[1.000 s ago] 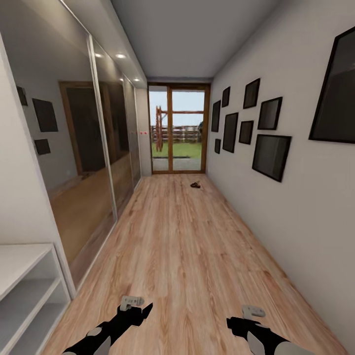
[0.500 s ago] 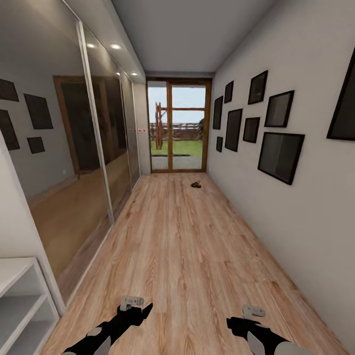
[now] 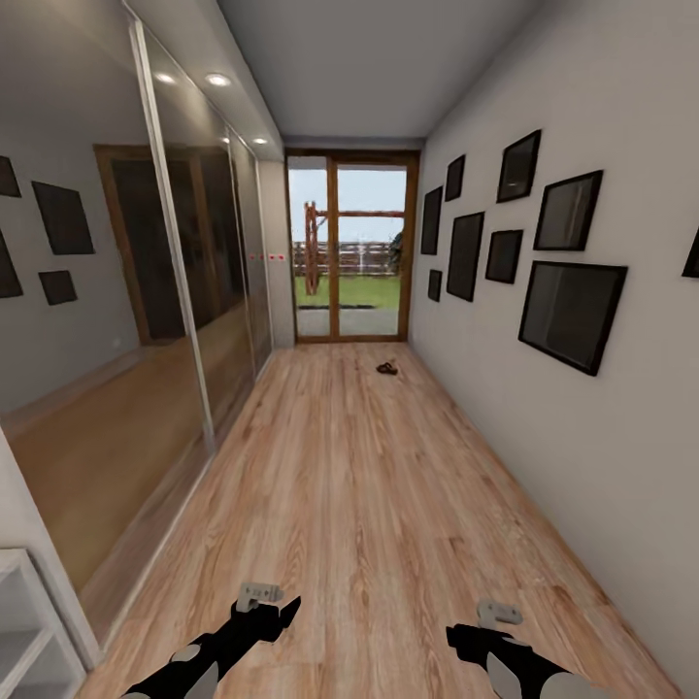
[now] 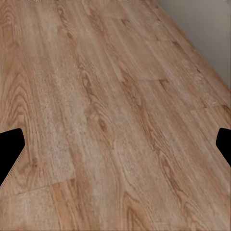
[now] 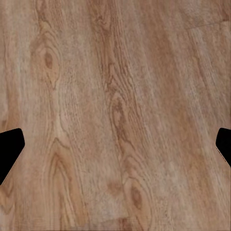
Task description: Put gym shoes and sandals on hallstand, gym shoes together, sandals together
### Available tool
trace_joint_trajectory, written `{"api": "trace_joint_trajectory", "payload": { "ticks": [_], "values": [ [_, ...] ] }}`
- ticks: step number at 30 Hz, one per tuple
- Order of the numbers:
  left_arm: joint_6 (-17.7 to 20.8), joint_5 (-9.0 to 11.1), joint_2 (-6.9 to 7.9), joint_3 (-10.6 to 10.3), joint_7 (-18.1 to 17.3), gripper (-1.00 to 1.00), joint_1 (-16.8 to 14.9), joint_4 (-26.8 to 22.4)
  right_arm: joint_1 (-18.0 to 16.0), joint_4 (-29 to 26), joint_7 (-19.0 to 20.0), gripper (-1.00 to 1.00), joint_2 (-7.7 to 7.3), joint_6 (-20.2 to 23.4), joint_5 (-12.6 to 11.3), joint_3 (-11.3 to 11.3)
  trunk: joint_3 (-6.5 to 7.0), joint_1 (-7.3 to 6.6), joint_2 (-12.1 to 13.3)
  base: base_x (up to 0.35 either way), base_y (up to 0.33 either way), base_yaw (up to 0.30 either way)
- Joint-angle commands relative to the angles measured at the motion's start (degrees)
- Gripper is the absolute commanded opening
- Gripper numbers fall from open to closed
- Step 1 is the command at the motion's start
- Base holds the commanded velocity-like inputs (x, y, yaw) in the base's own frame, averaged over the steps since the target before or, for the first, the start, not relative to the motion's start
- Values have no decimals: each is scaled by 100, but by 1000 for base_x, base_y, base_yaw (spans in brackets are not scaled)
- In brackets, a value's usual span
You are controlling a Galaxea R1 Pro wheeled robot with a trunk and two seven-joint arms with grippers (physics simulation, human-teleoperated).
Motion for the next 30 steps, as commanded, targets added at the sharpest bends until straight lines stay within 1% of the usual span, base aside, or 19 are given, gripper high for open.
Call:
{"api": "trace_joint_trajectory", "payload": {
  "ticks": [1,6,9,30],
  "values": [
    [-7,58,1,-18,-26,100,-5,8,-4,2,-4,100,1,-9,-26,-31,-6,3,-2,349,0,-99],
    [-7,58,1,-18,-26,100,-5,8,-4,2,-4,100,1,-9,-26,-31,-6,3,-2,349,0,-184],
    [-7,58,1,-18,-26,100,-5,8,-4,2,-4,100,1,-12,-26,-31,-6,3,-2,349,0,-70],
    [-7,58,1,-18,-26,100,-5,8,-4,2,-4,100,1,-13,-26,-31,-6,3,-2,349,0,-3]
  ]
}}
